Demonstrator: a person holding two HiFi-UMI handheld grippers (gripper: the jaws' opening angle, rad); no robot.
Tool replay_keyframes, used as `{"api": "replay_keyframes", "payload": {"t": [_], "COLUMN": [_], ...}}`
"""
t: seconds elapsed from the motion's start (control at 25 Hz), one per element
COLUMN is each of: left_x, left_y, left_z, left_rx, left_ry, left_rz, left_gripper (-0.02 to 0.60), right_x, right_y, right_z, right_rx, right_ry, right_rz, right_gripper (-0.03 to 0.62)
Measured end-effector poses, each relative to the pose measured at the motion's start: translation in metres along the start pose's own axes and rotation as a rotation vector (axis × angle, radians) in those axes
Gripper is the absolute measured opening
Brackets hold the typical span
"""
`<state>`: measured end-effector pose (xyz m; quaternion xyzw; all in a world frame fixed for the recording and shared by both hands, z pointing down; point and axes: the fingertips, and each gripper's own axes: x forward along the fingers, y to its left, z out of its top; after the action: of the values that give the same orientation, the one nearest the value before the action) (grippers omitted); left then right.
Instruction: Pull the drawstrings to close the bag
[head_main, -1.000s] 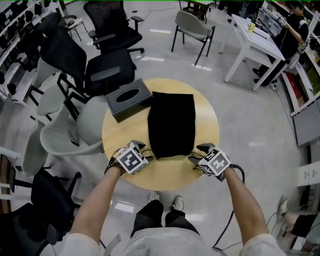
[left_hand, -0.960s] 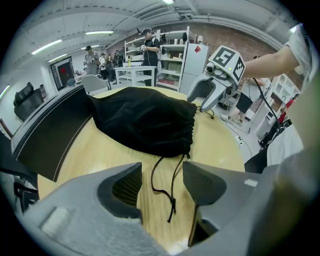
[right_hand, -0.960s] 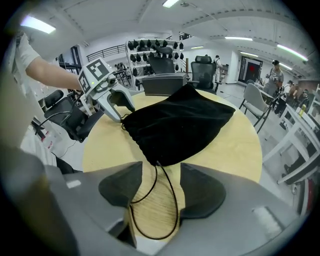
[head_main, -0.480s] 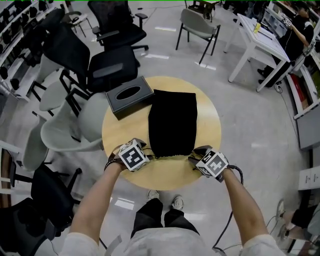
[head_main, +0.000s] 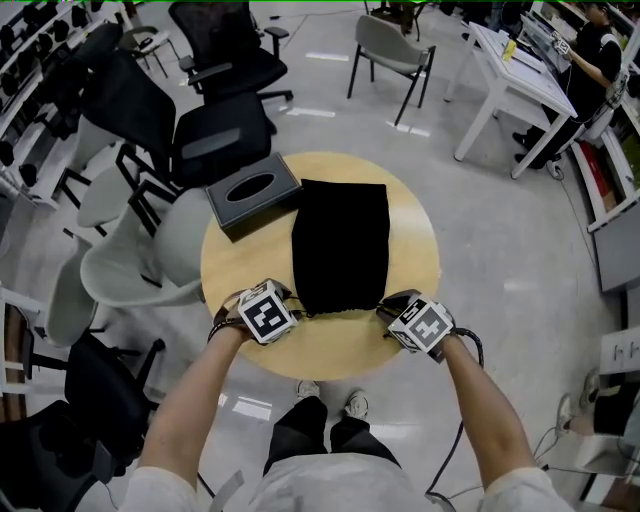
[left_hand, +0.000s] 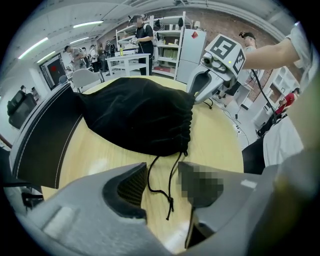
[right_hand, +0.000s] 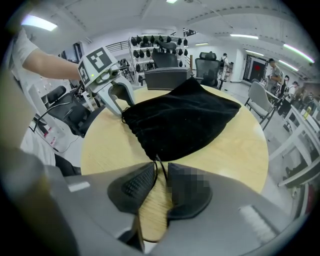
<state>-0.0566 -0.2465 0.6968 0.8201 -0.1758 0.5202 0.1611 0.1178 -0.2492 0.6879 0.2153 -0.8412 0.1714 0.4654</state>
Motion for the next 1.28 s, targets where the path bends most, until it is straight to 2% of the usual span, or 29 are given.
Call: {"api": "replay_keyframes", "payload": {"t": [0.2, 0.24, 0.28, 0.6, 0.8, 1.0, 1.28], "left_x": [0.0, -0.001, -0.002, -0.002, 0.002, 0.001, 0.004], "left_y": [-0.002, -0.001, -0.001, 0.0, -0.005, -0.01, -0.011], "left_z": [0.001, 0.002, 0.002, 0.001, 0.0, 0.004, 0.001], "left_rx": [0.014, 0.015, 0.014, 0.016, -0.016, -0.006, -0.045], "left_ry": [0.025, 0.027, 0.03, 0.051, 0.034, 0.034, 0.03], "left_rz": [-0.011, -0.011, -0.013, -0.013, -0.042, -0.05, -0.035], "left_gripper": [0.183, 0.175, 0.168, 0.106, 0.063, 0.023, 0.005], "right_x": [0.0, 0.0, 0.0, 0.001, 0.002, 0.001, 0.001], "right_y": [0.0, 0.0, 0.0, 0.0, 0.0, 0.0, -0.002], "right_z": [-0.001, -0.001, -0.001, -0.001, -0.002, -0.001, -0.002], "right_rx": [-0.003, -0.002, -0.001, 0.005, -0.005, 0.016, 0.046], "right_ry": [0.017, 0.019, 0.02, 0.026, 0.035, 0.03, 0.019], "right_rz": [0.002, 0.004, 0.005, 0.004, 0.01, 0.012, 0.01], "right_gripper": [0.053, 0.023, 0.02, 0.011, 0.009, 0.009, 0.006]}}
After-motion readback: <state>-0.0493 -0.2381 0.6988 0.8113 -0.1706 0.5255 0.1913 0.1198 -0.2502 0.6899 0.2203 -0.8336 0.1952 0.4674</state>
